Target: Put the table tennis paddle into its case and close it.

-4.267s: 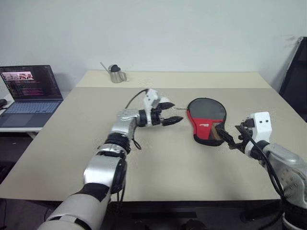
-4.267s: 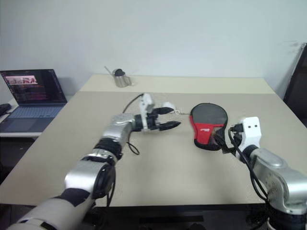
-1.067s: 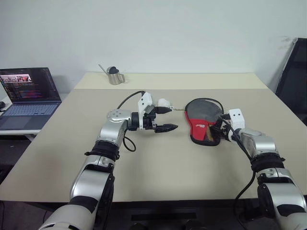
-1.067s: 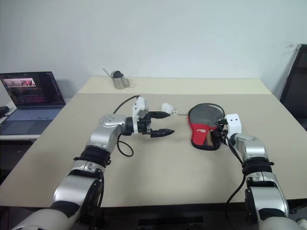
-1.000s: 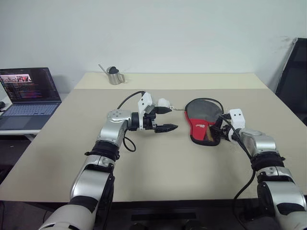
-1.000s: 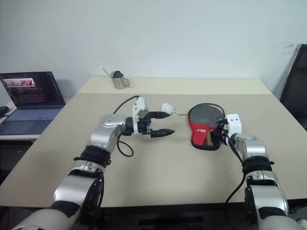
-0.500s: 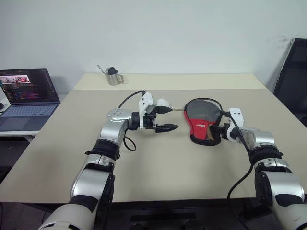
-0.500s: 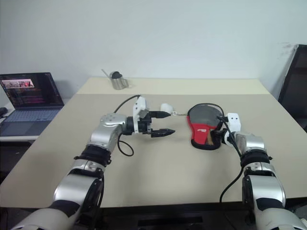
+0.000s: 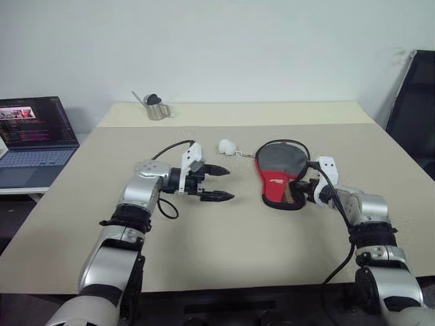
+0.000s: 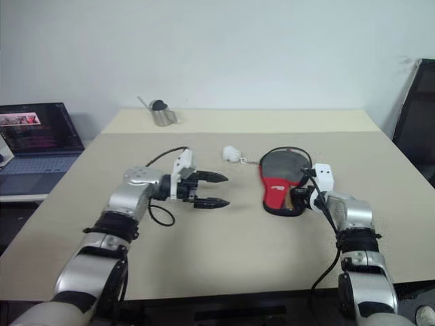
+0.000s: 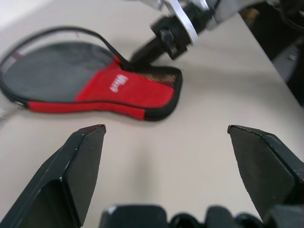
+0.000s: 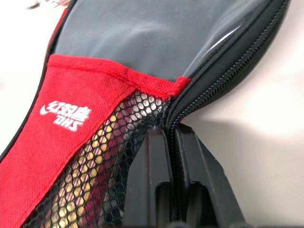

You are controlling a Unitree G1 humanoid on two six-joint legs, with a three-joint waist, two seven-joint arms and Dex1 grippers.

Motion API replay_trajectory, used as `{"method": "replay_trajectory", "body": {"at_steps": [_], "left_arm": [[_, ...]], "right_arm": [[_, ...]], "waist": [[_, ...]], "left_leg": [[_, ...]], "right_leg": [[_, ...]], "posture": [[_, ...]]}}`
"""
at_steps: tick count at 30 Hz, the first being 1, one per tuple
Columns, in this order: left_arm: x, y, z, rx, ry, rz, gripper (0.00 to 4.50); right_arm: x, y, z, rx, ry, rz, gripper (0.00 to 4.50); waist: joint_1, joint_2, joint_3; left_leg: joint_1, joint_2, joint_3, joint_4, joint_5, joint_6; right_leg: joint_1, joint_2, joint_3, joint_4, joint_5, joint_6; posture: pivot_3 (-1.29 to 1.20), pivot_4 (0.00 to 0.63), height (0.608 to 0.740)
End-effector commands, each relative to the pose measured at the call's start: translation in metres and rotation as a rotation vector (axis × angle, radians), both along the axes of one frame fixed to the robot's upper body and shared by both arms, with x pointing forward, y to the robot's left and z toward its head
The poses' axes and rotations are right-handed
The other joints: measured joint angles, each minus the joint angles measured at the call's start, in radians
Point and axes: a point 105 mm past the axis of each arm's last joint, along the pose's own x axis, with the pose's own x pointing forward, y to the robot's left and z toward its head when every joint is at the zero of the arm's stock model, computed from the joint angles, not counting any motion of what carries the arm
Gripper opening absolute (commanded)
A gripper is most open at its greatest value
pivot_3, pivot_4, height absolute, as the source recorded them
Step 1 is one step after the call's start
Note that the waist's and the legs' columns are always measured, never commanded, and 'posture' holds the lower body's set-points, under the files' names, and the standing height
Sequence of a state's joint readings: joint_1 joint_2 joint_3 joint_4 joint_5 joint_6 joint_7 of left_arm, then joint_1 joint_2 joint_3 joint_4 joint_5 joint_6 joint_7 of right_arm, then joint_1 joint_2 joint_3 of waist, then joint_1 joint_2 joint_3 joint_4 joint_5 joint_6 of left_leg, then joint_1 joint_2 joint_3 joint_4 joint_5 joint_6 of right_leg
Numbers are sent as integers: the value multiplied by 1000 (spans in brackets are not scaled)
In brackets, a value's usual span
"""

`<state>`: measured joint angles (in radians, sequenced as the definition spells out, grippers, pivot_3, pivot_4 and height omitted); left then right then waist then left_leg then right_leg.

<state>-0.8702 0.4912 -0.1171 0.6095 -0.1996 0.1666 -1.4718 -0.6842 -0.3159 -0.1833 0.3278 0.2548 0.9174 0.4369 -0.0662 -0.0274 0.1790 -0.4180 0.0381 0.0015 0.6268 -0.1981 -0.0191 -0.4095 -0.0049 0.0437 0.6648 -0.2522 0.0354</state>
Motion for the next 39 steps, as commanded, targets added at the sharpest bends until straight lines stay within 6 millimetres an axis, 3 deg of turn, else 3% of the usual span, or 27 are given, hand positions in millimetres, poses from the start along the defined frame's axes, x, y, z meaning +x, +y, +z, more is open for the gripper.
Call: {"method": "replay_trajectory", "body": {"at_steps": [1,18,29,39], "left_arm": [[-15,1,10,12,4,-94,4500],[-64,18,-14,163,83,-255,4500],[-70,19,-17,165,104,-270,4500],[-70,21,-22,168,107,-268,4500]], "right_arm": [[-24,34,-13,52,84,119,28],[-110,72,-10,52,125,313,28],[-140,64,-15,27,172,325,28],[-153,57,-18,21,197,300,28]], "waist": [[0,0,0],[2,0,0],[9,0,0],[13,0,0]], "left_leg": [[0,3,0,0,0,0],[1,11,-2,-1,-1,-1],[0,11,-2,-1,-1,-1],[0,11,-2,0,-1,-1]], "right_leg": [[0,3,0,0,0,0],[-10,12,-1,16,-11,-15],[-10,12,-1,16,-12,-16],[-10,12,-2,16,-12,-16]], "posture": [[0,150,740],[0,150,740],[0,150,740],[0,150,740]]}}
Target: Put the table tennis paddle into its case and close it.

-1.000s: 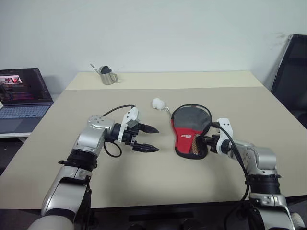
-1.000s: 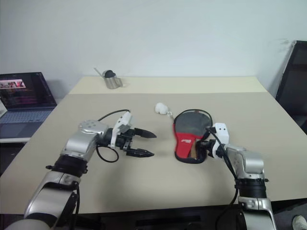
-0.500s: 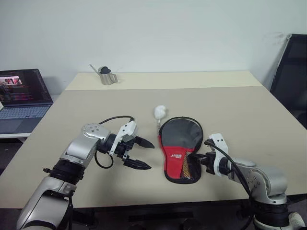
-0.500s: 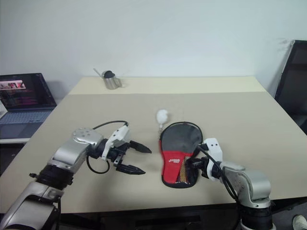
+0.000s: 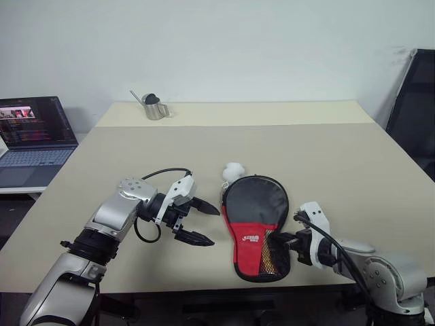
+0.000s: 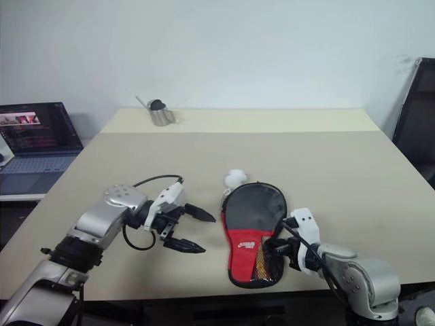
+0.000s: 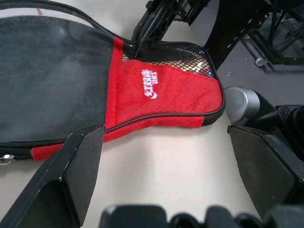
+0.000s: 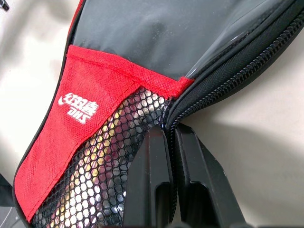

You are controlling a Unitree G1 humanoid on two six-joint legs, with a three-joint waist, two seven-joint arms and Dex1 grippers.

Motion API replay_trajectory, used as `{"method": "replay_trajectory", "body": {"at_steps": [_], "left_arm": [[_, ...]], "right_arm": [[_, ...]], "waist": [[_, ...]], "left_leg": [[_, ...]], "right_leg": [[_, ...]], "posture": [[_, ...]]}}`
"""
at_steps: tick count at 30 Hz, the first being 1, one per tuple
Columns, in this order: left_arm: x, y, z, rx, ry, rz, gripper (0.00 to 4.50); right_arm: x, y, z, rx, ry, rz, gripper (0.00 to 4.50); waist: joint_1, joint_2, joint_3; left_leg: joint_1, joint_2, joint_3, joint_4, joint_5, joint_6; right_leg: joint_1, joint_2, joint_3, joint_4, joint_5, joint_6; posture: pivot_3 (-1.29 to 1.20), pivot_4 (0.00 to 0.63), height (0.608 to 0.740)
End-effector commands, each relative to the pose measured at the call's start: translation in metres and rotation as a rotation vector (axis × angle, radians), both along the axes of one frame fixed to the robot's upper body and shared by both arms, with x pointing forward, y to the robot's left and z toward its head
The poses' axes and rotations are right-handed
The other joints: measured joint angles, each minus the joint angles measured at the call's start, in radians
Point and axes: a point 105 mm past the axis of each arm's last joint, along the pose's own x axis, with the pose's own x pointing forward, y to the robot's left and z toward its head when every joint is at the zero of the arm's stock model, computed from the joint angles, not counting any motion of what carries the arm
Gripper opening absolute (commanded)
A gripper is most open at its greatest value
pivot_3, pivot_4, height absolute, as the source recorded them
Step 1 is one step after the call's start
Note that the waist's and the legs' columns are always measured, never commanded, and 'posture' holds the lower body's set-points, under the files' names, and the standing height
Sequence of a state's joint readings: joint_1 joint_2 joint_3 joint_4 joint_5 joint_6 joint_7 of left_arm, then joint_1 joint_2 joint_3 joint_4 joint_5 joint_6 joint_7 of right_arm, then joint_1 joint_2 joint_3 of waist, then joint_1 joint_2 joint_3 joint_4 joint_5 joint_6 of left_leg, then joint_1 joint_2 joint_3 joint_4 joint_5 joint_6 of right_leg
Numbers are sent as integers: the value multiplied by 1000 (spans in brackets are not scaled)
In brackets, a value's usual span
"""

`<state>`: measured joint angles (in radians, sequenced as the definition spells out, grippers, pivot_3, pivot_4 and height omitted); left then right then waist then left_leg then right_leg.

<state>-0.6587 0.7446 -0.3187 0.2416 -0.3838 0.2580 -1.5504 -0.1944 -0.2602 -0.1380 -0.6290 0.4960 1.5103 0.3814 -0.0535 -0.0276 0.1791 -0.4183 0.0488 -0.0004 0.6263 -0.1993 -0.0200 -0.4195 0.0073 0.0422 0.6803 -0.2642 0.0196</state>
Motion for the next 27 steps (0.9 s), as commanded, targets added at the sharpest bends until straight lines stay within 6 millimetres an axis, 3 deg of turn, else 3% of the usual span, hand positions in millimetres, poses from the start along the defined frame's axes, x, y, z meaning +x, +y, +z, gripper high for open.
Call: {"method": "replay_trajectory", "body": {"at_steps": [1,8,15,18,24,27], "left_arm": [[-6,2,4,-1,5,-67,4500],[-4,6,-3,4,3,-60,4500],[-3,4,-3,2,-3,-67,4500],[-2,4,-2,1,-5,-67,4500],[-3,2,-1,-4,-4,-69,4500],[-4,1,-1,-9,-4,-69,4500]], "right_arm": [[-13,4,-4,9,43,29,28],[-18,-2,-6,7,54,2,28],[-9,-6,-9,4,57,-68,28],[-9,-12,-11,-12,59,-95,714],[-8,-20,-9,-12,41,-142,2568],[-4,-28,0,-4,-2,-209,2568]], "waist": [[1,0,0],[3,0,0],[3,0,0],[3,0,0],[3,-2,-1],[4,-2,-1]], "left_leg": [[0,0,0,0,0,0],[0,0,0,0,0,0],[0,0,0,0,0,0],[0,0,0,1,0,0],[0,0,0,1,0,0],[0,-1,0,2,0,0]], "right_leg": [[0,0,0,0,0,0],[0,0,0,0,0,0],[0,0,0,0,0,0],[0,0,0,0,0,0],[1,0,0,0,0,0],[1,0,1,0,0,0]], "posture": [[0,150,740],[0,150,740],[0,150,740],[0,150,740],[0,150,740],[0,150,740]]}}
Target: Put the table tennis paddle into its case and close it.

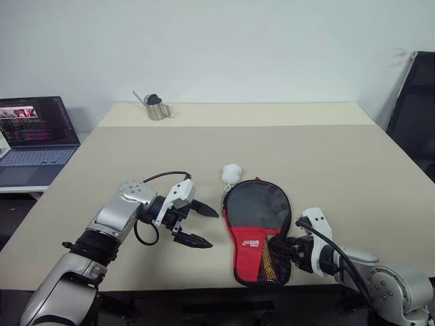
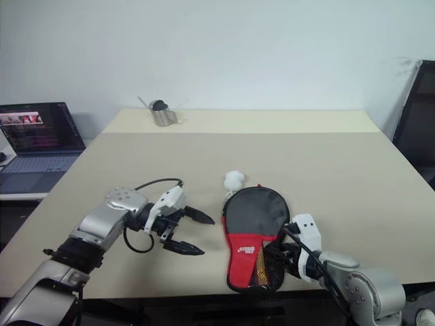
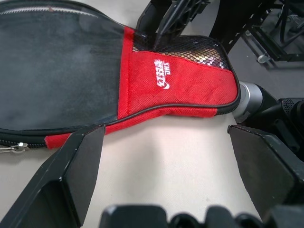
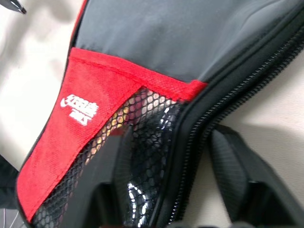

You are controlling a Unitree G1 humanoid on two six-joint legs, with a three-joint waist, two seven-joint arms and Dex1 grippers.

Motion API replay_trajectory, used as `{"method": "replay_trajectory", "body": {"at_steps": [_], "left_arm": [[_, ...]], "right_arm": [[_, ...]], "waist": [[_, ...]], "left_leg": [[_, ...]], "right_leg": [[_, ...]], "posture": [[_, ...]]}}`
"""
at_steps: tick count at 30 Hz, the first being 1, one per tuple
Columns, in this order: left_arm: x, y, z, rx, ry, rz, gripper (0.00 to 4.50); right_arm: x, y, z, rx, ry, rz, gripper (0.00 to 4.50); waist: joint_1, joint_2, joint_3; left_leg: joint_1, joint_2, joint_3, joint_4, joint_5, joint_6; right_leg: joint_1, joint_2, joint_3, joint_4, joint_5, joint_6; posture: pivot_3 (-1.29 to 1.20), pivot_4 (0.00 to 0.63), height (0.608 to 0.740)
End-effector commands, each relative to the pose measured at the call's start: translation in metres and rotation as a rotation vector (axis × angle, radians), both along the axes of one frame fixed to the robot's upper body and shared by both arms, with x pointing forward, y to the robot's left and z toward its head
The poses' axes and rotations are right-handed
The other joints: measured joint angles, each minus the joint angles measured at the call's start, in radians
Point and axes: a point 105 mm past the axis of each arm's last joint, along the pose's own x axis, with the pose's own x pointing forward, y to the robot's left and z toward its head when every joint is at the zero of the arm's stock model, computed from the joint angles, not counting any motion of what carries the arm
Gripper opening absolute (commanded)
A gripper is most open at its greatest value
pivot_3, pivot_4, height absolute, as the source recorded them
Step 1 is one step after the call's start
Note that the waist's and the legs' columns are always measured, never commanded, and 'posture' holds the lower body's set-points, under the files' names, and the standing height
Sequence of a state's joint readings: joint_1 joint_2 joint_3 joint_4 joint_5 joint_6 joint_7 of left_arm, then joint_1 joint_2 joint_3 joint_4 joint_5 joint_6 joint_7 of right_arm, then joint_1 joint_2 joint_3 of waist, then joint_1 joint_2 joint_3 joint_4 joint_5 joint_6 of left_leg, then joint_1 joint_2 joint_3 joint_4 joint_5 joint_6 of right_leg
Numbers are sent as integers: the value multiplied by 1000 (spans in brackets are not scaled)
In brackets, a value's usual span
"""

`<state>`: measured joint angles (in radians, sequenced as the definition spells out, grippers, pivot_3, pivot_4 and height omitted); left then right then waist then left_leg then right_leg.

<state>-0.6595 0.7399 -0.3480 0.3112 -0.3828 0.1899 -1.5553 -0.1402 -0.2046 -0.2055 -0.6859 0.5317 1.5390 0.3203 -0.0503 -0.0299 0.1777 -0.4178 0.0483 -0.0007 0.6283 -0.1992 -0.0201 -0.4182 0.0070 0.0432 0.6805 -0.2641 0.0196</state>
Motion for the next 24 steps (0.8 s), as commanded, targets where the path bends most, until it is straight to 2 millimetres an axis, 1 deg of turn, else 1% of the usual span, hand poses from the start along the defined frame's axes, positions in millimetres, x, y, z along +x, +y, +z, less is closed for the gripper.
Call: {"method": "replay_trajectory", "body": {"at_steps": [1,4,8,10,12,13,15,17,19,22,24], "left_arm": [[-5,-3,10,-18,-10,-64,4500],[-6,-4,11,-27,-8,-59,4500],[-6,-6,11,-39,-1,-49,4500],[-5,-7,12,-49,-2,-37,4500],[-2,-9,15,-67,-11,-13,4500],[1,-10,19,-85,-15,8,4500],[7,-11,26,-122,-25,53,4500],[20,-12,36,-177,-50,138,4500],[35,-11,44,-233,-63,235,4500],[46,-9,51,-276,-85,312,4500],[64,-7,61,-325,-140,425,4500]], "right_arm": [[4,-25,6,-36,-25,-145,2568],[2,-24,17,-26,-66,-143,2568],[-2,-23,30,-51,-128,-125,2568],[-2,-20,39,-88,-188,-75,2911],[0,-16,51,-123,-265,-32,3393],[1,-13,55,-130,-293,-15,3814],[5,-10,63,-149,-341,6,4461],[13,-7,70,-193,-406,33,4461],[22,-1,79,-202,-468,53,4461],[32,6,85,-192,-515,64,4461],[42,19,88,-153,-538,90,4461]], "waist": [[1,0,0],[7,0,0],[8,0,0],[9,0,0],[8,0,0],[6,0,0],[5,0,0],[5,0,0],[5,-1,1],[5,-1,1],[4,-1,1]], "left_leg": [[0,0,0,0,0,0],[-1,-1,0,1,0,0],[-1,-1,1,0,0,0],[-1,-1,0,0,0,0],[-1,0,0,-1,0,0],[-1,0,0,-1,0,0],[-1,0,0,-1,0,0],[-1,0,0,0,0,0],[-2,-1,0,0,0,0],[-2,-1,0,0,0,0],[-2,-1,0,0,0,0]], "right_leg": [[0,0,0,0,0,-1],[0,-1,1,0,-2,-3],[-1,-1,1,0,-1,-2],[-1,0,0,0,0,0],[-1,0,0,0,0,0],[-2,0,1,0,0,0],[-1,0,0,0,0,0],[-1,0,0,0,0,0],[-1,0,0,0,0,0],[-1,0,0,0,1,1],[-1,0,0,0,1,1]], "posture": [[0,150,740],[0,150,740],[0,150,740],[0,150,740],[0,150,740],[0,150,740],[0,150,740],[0,150,740],[0,150,740],[0,150,740],[0,150,740]]}}
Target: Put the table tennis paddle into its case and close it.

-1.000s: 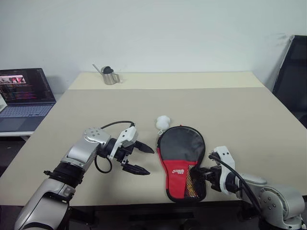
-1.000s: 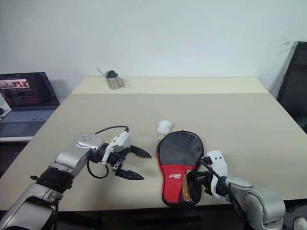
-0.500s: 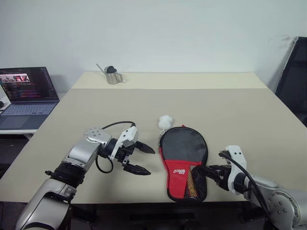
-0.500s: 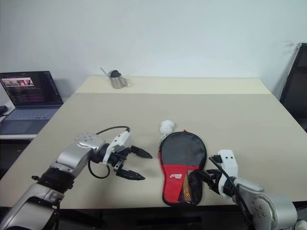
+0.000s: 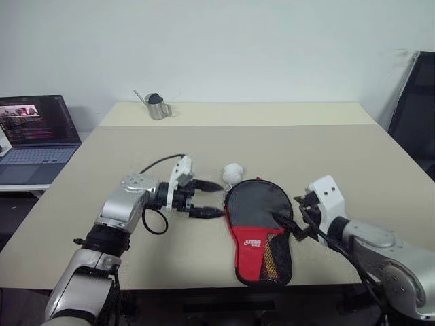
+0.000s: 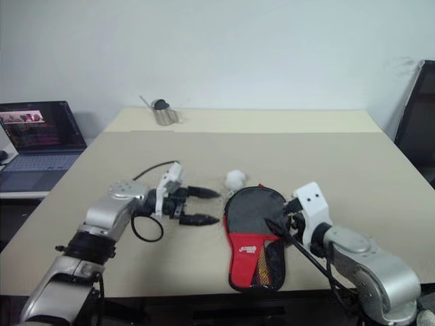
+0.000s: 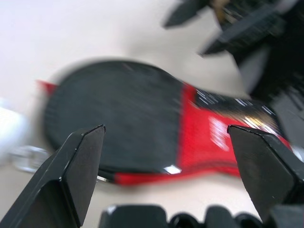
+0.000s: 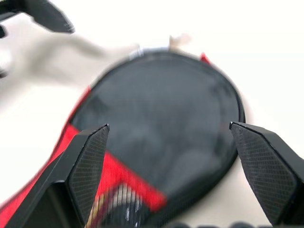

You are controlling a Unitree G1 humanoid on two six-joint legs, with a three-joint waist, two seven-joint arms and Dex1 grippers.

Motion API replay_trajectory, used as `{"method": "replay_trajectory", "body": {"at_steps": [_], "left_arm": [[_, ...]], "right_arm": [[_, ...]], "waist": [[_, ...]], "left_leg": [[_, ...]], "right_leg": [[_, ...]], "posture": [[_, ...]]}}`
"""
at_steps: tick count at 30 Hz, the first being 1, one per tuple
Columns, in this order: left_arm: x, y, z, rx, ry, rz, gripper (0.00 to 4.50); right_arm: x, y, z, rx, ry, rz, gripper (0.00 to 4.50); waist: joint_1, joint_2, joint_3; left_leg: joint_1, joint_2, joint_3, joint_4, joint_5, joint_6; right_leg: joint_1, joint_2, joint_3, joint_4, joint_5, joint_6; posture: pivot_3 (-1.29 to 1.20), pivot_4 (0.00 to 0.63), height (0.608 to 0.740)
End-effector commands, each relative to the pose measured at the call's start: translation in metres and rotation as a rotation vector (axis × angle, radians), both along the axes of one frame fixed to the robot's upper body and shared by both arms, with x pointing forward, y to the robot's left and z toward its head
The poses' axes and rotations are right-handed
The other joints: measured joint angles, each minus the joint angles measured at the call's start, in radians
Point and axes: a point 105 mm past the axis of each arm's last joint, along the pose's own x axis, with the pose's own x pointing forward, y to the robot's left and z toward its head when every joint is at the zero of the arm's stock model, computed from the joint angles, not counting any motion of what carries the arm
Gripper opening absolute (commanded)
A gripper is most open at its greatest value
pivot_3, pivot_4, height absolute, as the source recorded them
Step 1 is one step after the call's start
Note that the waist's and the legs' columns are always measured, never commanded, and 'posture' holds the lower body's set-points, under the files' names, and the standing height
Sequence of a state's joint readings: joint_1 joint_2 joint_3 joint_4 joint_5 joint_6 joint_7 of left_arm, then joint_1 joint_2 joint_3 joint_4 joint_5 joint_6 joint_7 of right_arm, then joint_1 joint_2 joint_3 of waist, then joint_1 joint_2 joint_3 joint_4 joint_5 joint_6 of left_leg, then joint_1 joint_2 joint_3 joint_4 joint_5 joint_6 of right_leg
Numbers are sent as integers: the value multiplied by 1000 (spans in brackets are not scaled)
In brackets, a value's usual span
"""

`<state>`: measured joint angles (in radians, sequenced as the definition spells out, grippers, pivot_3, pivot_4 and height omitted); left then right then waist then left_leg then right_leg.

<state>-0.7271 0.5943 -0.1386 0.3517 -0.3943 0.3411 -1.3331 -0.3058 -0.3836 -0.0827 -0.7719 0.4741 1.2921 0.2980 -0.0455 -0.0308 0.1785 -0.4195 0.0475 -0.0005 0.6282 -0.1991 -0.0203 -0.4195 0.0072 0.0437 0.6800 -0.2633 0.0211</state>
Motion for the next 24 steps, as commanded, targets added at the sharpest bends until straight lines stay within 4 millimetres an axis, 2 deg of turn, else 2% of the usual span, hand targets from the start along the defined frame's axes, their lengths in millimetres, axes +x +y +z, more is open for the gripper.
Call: {"method": "replay_trajectory", "body": {"at_steps": [1,5,11,16,21,24], "left_arm": [[28,7,24,-88,-97,193,4500],[45,12,17,-50,-124,324,4500],[59,14,8,-22,-128,439,4500],[77,8,6,-19,-99,529,4500],[88,-8,2,-51,-11,533,4500],[95,-22,-4,-10,10,535,4500]], "right_arm": [[15,22,11,44,-71,59,4461],[29,41,1,85,-54,78,4461],[36,60,-25,105,-10,102,4461],[39,56,-52,79,34,58,4461],[38,55,-55,92,35,38,4461],[37,56,-56,92,38,38,4461]], "waist": [[-1,0,0],[-1,0,0],[4,0,0],[13,0,0],[14,0,0],[14,0,0]], "left_leg": [[0,0,0,0,0,0],[-1,0,-1,0,0,0],[-2,0,0,0,0,0],[-2,0,0,1,0,0],[-2,0,0,1,0,0],[-2,0,0,1,0,0]], "right_leg": [[0,0,0,0,0,0],[0,1,0,0,0,0],[-1,0,0,-1,0,0],[-1,0,-1,0,1,1],[-1,0,0,0,1,2],[-1,0,0,0,1,2]], "posture": [[0,150,740],[0,150,740],[0,150,740],[0,150,740],[0,150,740],[0,150,740]]}}
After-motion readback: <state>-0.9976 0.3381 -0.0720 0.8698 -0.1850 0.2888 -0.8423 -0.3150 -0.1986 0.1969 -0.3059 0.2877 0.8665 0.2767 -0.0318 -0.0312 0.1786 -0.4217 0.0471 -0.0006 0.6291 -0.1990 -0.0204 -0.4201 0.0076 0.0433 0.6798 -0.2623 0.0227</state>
